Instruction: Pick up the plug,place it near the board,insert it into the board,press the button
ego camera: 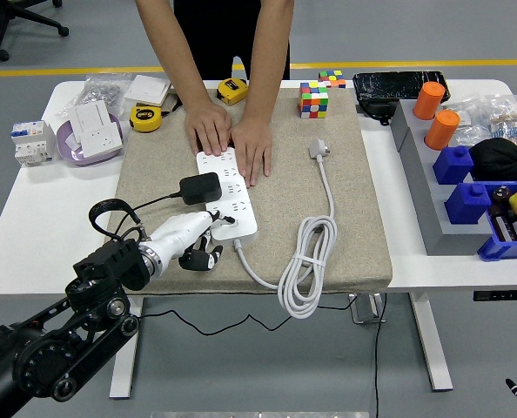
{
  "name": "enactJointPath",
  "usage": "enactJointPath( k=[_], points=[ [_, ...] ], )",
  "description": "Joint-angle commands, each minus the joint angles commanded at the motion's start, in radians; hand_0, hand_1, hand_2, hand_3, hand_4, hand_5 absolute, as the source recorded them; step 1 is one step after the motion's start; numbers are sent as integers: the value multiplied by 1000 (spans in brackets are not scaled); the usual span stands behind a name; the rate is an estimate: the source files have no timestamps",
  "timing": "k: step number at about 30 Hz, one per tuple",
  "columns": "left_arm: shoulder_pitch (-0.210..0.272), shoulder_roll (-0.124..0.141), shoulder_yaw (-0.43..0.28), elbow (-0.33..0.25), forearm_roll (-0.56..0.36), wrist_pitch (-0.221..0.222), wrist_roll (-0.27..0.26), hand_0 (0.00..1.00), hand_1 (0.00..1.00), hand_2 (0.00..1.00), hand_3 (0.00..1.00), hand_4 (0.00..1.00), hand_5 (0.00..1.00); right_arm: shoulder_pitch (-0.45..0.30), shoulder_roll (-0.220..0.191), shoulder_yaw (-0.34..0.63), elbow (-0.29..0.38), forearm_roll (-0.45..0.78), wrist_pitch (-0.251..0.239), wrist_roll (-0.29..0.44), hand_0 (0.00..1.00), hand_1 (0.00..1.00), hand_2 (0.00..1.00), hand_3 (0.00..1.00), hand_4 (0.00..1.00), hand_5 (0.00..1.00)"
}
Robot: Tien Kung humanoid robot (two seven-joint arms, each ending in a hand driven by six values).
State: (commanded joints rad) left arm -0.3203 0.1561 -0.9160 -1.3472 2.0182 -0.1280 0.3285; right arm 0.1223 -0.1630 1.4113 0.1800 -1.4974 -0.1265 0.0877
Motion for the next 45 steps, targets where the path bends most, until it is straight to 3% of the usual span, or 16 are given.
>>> enactJointPath(
  k=[29, 32, 37, 38, 39, 43, 44, 45],
  points=[
    [4, 13, 44, -1, -7, -56, 26, 75, 34, 155, 788, 486, 2, -3, -5, -7, 0, 2, 0, 1, 951, 902, 850, 869, 998, 998],
    [5, 13, 37, -11, 0, -45, 20, 76, 33, 154, 780, 485, 2, -3, -4, -6, 0, 1, -1, 1, 951, 901, 850, 869, 998, 998],
    [24, 8, -9, -82, 16, -24, 3, 76, 33, 154, 780, 485, 2, -3, -3, 4, 0, -10, -1, -1, 951, 901, 850, 869, 998, 998],
    [34, 6, -27, -108, 21, -17, -4, 85, 48, 181, 696, 490, 2, -2, -2, 3, 0, -10, 0, -1, 950, 901, 850, 869, 998, 998],
    [45, 3, -45, -132, 27, -8, -13, 85, 48, 181, 696, 490, 2, -1, -2, 1, 0, -9, 0, -1, 950, 901, 850, 869, 998, 998],
    [102, -15, -130, -224, 86, 80, -90, 85, 48, 181, 696, 490, 2, 5, -1, -6, 0, -10, 0, -1, 950, 901, 850, 869, 998, 998],
    [118, -22, -150, -239, 102, 101, -109, 194, 184, 300, 627, 679, 75, 7, -1, -8, 0, -11, 0, -2, 951, 903, 850, 869, 998, 998],
    [145, -34, -182, -258, 97, 133, -138, 194, 184, 300, 627, 679, 75, 9, 0, -12, 0, -9, 0, -2, 951, 903, 850, 869, 998, 998]
  ],
)
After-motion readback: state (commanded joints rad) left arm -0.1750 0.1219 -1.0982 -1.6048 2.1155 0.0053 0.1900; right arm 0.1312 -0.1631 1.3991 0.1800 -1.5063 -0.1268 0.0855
